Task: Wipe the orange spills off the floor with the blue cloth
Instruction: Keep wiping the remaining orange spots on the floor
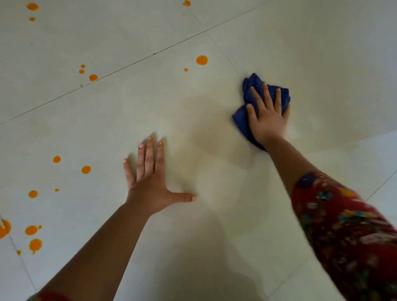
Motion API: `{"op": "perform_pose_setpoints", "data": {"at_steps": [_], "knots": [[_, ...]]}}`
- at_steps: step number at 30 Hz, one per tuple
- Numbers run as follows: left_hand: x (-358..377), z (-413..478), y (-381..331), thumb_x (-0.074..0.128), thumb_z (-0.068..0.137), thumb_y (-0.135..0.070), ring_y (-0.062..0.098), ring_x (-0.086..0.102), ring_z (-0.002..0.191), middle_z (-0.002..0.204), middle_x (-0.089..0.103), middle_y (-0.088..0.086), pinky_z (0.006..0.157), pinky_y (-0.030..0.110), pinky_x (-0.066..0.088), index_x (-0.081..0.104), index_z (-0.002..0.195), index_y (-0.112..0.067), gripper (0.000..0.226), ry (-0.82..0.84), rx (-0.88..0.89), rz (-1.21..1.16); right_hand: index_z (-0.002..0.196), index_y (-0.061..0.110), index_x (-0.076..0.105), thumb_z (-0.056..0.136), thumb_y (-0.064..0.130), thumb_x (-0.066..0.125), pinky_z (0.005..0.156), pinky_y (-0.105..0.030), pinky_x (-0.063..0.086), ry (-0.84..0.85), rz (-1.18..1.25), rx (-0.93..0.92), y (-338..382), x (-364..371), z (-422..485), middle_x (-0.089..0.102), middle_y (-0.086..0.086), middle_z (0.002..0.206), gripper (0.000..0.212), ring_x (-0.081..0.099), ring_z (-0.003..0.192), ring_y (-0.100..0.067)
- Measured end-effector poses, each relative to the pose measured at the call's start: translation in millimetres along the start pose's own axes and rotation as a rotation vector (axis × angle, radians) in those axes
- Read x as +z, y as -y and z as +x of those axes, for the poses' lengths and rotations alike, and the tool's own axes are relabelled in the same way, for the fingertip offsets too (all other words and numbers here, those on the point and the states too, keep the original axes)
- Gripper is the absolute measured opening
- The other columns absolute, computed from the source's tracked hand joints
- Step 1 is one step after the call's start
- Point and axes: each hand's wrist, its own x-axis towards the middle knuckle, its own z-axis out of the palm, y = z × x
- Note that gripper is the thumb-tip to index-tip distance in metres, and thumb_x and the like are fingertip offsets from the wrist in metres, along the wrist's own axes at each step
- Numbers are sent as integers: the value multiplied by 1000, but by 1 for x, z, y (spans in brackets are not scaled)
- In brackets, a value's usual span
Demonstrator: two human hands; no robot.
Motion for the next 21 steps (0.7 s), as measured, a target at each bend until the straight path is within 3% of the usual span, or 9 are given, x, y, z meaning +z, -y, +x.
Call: {"op": "perform_pose_setpoints", "data": {"at_steps": [2, 4, 6, 7, 9, 12, 14, 17, 21], "knots": [[0, 0, -1, 52, 41, -95, 13, -42, 135, 147, -46, -5, 112, 50, -22, -37, 142, -27, 150, -3, 7, -3, 152, 36, 23, 95, 53, 15, 119, -53, 2, -11, 19, -78, 41, 8, -13, 14, 5, 163, 60, 5, 150, -29], [0, -1, -1, 53, 41, -94, 14, -40, 137, 149, -44, -4, 114, 48, -20, -35, 144, -27, 151, -14, 12, 2, 150, 35, 29, 95, 51, 21, 118, -56, 9, 26, -11, -438, 62, 17, -62, 23, 3, 160, 58, 11, 149, -30], [1, 0, 1, 53, 41, -95, 16, -39, 138, 149, -44, -3, 114, 47, -20, -35, 143, -27, 151, -13, 14, 4, 150, 37, 26, 99, 52, 28, 119, -52, 11, 83, -69, -703, 39, 20, -120, 22, 6, 160, 54, 10, 150, -26], [1, 1, 1, 52, 41, -95, 16, -40, 137, 148, -45, -2, 114, 47, -20, -36, 143, -26, 151, -8, 16, 3, 150, 37, 27, 99, 54, 28, 119, -52, 12, 80, -68, -696, 14, 16, -133, 22, 6, 161, 54, 10, 150, -25], [2, 0, 1, 52, 42, -94, 16, -41, 136, 147, -47, -2, 114, 47, -22, -37, 142, -26, 151, -3, 24, 0, 149, 34, 32, 97, 57, 27, 117, -54, 16, 13, -38, -420, -38, 7, -121, 24, 3, 160, 57, 13, 149, -28], [4, 1, 3, 52, 41, -94, 16, -40, 137, 148, -45, -1, 113, 46, -22, -36, 143, -26, 151, -31, 29, -7, 152, 36, 24, 95, 60, 23, 119, -52, 6, -15, -29, 148, -78, -10, -61, 11, 6, 163, 62, 3, 150, -26], [4, 2, 2, 54, 40, -94, 15, -39, 138, 148, -45, -2, 113, 46, -21, -35, 143, -26, 152, -36, 31, -8, 153, 38, 15, 97, 59, 22, 119, -52, -1, 11, 3, 278, -64, -17, -15, 2, 8, 164, 60, -5, 150, -24], [5, 3, 3, 57, 42, -92, 15, -40, 137, 147, -46, -3, 114, 46, -21, -35, 143, -27, 152, -12, 19, -4, 154, 38, 15, 100, 53, 25, 119, -52, -2, 16, -5, 88, 2, -7, 27, 4, 7, 164, 57, -3, 150, -27], [8, -8, 0, 59, 50, -88, 15, -33, 141, 153, -37, -2, 116, 46, -17, -27, 148, -27, 144, -90, 16, -34, 152, 36, 24, 98, 53, 22, 118, -54, 9, 33, -90, -469, 89, 21, -47, 17, 5, 162, 57, 9, 150, -28]]}}
